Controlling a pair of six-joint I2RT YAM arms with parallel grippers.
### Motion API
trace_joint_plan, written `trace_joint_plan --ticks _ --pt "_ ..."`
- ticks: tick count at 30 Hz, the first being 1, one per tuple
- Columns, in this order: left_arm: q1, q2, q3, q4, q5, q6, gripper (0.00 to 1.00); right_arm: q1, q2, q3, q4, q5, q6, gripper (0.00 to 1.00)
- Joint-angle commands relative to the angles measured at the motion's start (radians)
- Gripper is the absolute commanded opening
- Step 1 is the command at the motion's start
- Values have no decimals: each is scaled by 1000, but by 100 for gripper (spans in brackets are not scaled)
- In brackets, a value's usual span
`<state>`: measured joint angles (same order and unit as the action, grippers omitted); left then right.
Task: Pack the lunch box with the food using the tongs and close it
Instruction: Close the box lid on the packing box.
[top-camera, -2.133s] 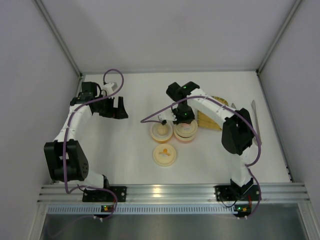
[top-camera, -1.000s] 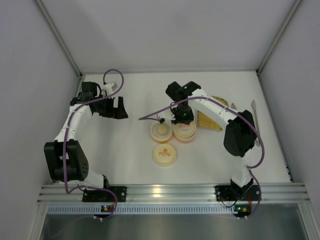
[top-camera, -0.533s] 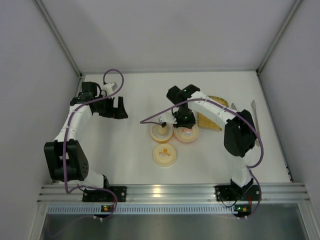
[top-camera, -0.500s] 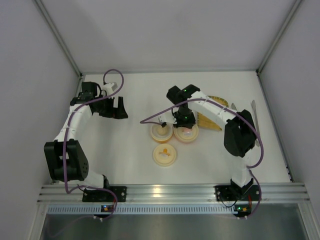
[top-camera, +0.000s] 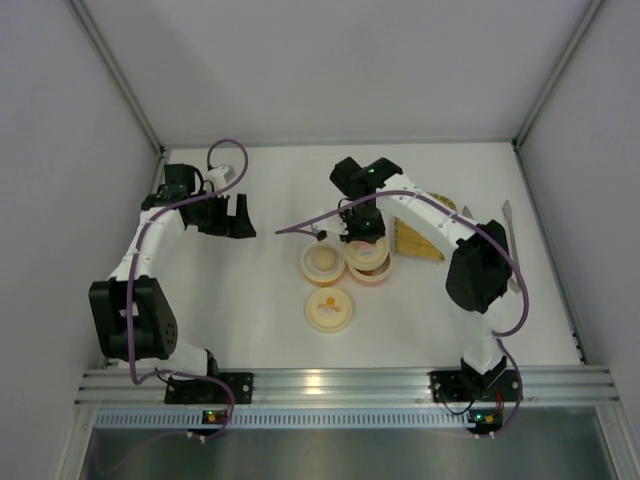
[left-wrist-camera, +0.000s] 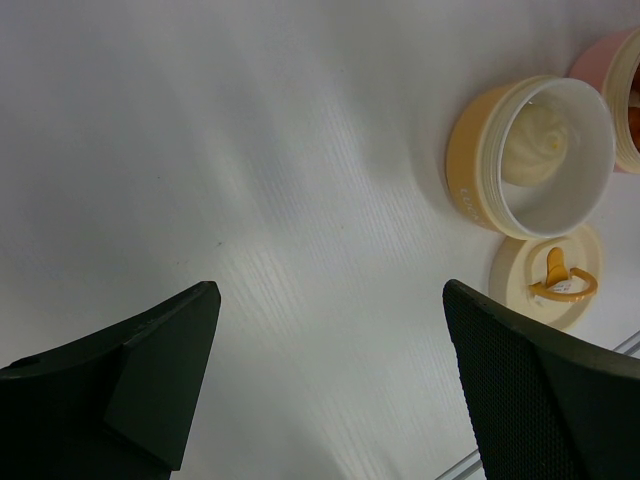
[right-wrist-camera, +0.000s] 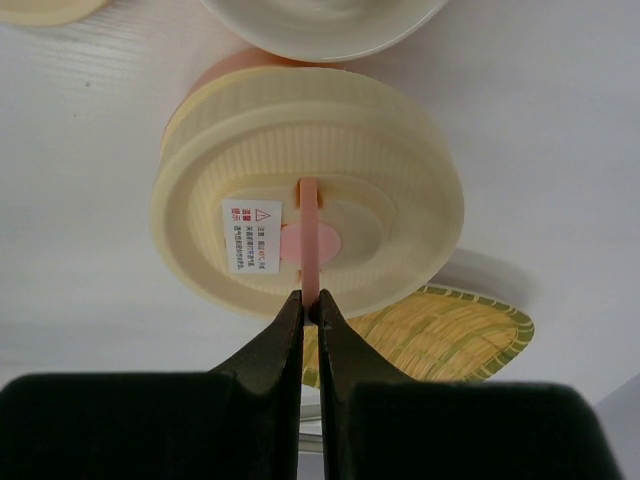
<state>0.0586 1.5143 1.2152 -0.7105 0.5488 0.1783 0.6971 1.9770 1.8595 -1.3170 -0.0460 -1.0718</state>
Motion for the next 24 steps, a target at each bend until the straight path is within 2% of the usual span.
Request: trace_joint_plan --ticks 1,15,24 --pt "3 -5 10 23 5 9 98 -2 16 20 -188 -17 -7 0" --pt "3 0 10 28 7 7 98 -4 2 -78 -160 -11 -7 0" --pt "1 -5 3 23 -4 13 98 -15 16 -76 -114 9 -1 0"
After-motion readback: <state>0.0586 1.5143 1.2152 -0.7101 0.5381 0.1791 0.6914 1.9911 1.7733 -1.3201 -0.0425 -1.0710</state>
